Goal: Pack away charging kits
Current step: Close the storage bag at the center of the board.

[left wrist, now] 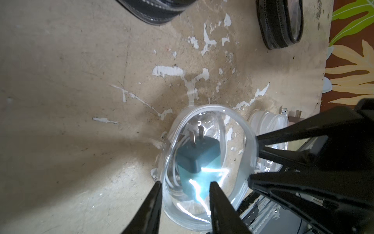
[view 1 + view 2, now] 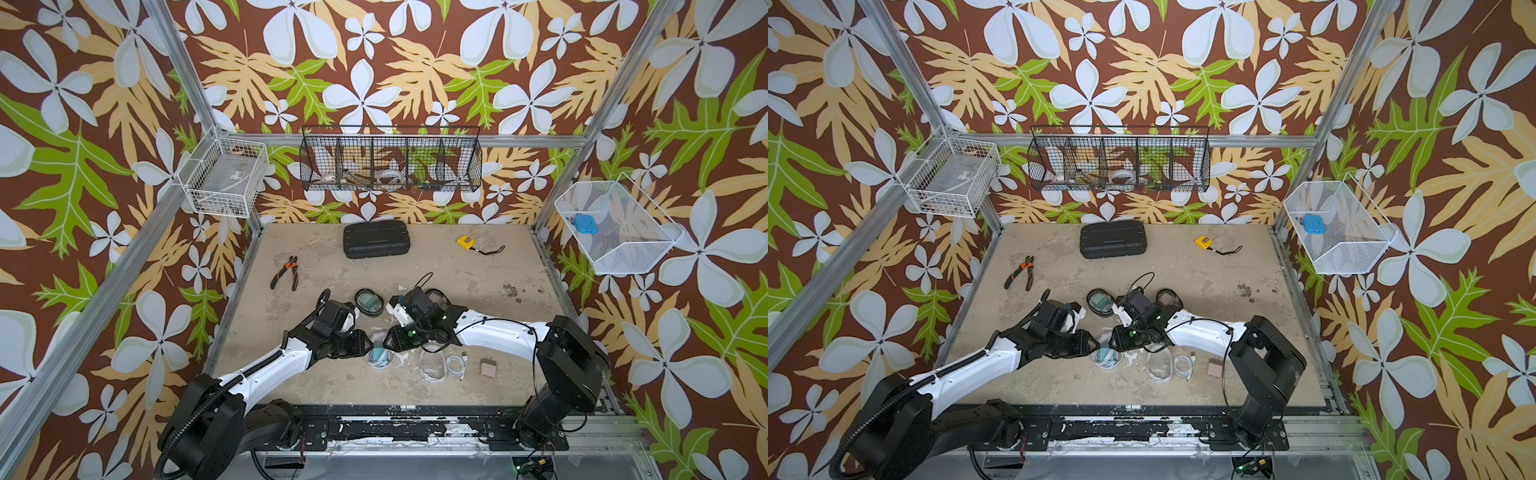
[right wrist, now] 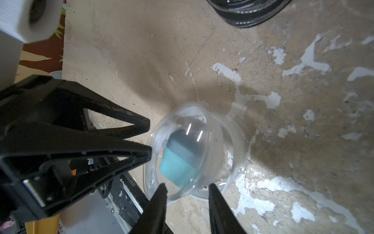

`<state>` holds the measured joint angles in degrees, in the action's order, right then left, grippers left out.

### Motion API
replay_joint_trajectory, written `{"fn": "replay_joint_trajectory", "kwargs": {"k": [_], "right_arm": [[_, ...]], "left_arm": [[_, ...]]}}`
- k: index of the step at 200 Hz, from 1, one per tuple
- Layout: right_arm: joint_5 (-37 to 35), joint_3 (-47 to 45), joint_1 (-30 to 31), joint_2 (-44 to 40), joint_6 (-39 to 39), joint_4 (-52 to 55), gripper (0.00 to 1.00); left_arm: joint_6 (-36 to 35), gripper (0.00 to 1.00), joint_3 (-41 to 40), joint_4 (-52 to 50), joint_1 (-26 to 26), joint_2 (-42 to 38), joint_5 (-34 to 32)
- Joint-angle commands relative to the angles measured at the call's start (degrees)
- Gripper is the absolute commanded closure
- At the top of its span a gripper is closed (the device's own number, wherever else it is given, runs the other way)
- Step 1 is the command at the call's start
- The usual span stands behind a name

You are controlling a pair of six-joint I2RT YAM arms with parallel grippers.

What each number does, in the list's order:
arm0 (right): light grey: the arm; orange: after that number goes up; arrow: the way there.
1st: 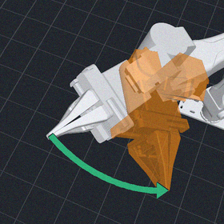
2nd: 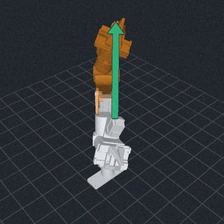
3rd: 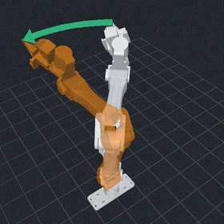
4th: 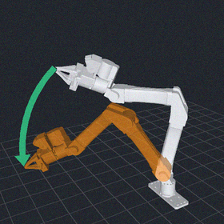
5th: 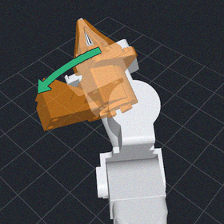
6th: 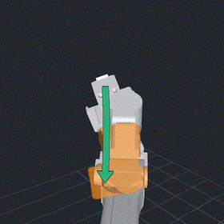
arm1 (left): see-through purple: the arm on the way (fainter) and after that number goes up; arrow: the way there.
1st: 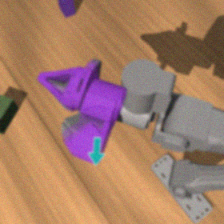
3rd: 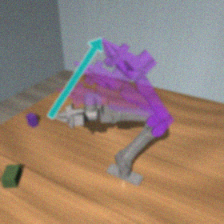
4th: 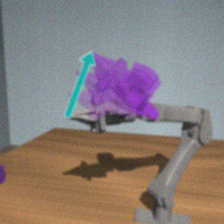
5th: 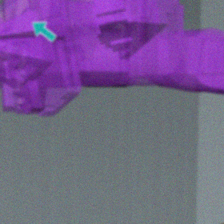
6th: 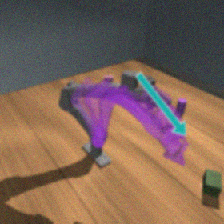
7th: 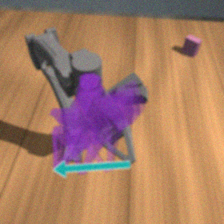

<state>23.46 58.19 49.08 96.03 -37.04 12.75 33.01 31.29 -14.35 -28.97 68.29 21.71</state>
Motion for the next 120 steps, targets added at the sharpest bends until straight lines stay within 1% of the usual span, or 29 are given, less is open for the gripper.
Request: {"fn": "replay_joint_trajectory", "kwargs": {"k": [1,47,85,110,120], "right_arm": [[0.99,-0.18,-0.03,0.58,-0.05,-1.27,0.66],[1.01,0.22,-0.03,1.79,0.15,-1.56,0.77],[0.73,0.93,-0.12,3.47,1.43,-1.07,0.90],[-1.67,2.62,-0.12,4.96,4.13,1.97,0.98],[-3.10,3.46,-0.12,5.43,5.67,3.68,1.00]], "left_arm": [[1.11,0.61,-0.80,1.76,0.17,-0.91,0.85],[3.97,0.65,-4.78,5.75,0.08,-2.61,4.96],[5.69,0.66,-7.00,8.13,0.06,-3.94,7.06],[7.09,0.65,-7.16,7.23,0.06,-6.45,5.62],[7.54,0.61,-6.86,6.66,0.06,-7.42,4.15]]}}
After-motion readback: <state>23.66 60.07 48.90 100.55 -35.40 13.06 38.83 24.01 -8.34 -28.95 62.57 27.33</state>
